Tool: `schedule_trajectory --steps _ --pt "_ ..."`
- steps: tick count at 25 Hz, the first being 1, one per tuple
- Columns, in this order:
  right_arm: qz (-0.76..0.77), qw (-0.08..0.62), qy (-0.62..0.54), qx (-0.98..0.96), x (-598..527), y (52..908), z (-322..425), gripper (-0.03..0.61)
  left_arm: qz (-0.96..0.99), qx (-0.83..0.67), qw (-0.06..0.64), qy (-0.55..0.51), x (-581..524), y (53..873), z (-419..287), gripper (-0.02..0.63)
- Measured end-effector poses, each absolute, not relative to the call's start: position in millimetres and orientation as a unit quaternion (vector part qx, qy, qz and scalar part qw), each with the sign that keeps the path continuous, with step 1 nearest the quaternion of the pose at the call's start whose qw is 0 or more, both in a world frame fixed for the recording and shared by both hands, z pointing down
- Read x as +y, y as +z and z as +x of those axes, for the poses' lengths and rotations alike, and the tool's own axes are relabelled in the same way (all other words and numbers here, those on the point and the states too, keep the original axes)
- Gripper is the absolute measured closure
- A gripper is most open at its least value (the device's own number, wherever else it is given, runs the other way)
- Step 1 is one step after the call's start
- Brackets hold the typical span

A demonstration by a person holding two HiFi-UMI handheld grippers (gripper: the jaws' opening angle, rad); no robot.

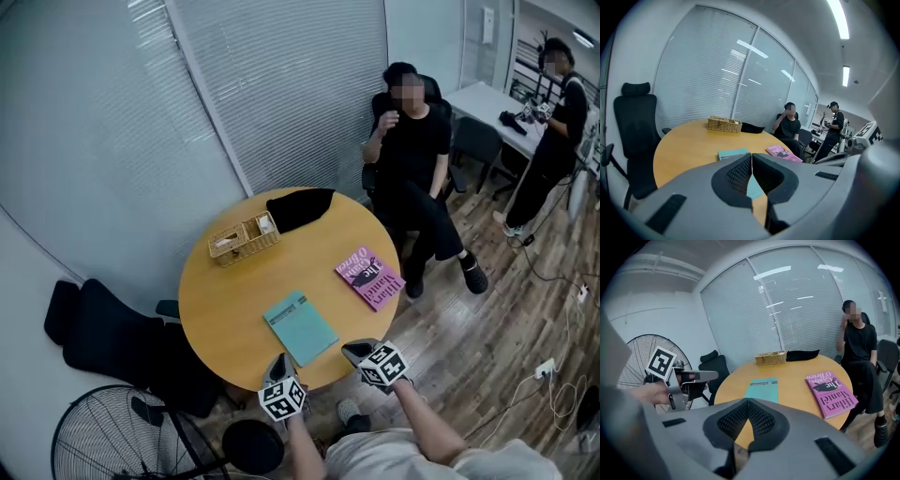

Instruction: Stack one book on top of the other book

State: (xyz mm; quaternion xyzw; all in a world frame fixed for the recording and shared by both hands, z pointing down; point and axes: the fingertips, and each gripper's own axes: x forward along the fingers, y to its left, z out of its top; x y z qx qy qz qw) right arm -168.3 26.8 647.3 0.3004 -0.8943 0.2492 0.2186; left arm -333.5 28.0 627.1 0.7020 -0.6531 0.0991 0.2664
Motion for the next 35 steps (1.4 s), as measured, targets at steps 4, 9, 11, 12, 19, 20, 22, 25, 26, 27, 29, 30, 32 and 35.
schedule_trajectory --steps 4,9,11,12,19,20,22,25,26,27,29,30,32,35 --pt "0.320 0.206 0.246 -0.892 0 645 -175 0.557 0.715 -0.639 0.265 0.103 -3 633 -342 0.586" --pt "0.344 0.190 0.246 -0.886 -25 646 -183 0.558 0.730 -0.625 0.255 0.108 -32 633 -352 0.586" --pt "0.354 0.184 0.250 -0.882 -31 646 -185 0.558 0.732 -0.623 0.255 0.110 -36 633 -357 0.586" --pt "0.356 0.181 0.253 -0.881 -32 646 -187 0.558 0.732 -0.622 0.256 0.112 -36 635 -360 0.586" --pt "0.361 0.163 0.274 -0.876 -45 655 -191 0.558 0.723 -0.624 0.273 0.118 -37 654 -374 0.586" --pt "0.363 0.163 0.280 -0.873 -44 658 -190 0.558 0.718 -0.627 0.279 0.118 -34 657 -376 0.586" --pt "0.366 0.159 0.294 -0.869 -45 664 -191 0.558 0.708 -0.634 0.288 0.118 -28 664 -381 0.586" --pt "0.369 0.156 0.300 -0.866 -57 671 -195 0.558 0.696 -0.644 0.294 0.118 -29 671 -389 0.585" --pt "0.369 0.159 0.299 -0.866 -61 675 -196 0.558 0.692 -0.647 0.298 0.117 -29 675 -391 0.584" --pt "0.368 0.160 0.300 -0.865 -63 678 -197 0.557 0.689 -0.648 0.303 0.117 -26 678 -392 0.584" --pt "0.363 0.161 0.307 -0.865 -65 685 -201 0.555 0.684 -0.649 0.312 0.120 -21 685 -392 0.583" --pt "0.360 0.161 0.310 -0.865 -67 688 -203 0.544 0.683 -0.648 0.315 0.122 -21 688 -391 0.581" --pt "0.356 0.160 0.316 -0.865 -75 691 -206 0.532 0.683 -0.643 0.323 0.125 -25 694 -388 0.569" --pt "0.344 0.165 0.323 -0.866 -79 698 -212 0.524 0.679 -0.638 0.339 0.127 -26 705 -382 0.542"
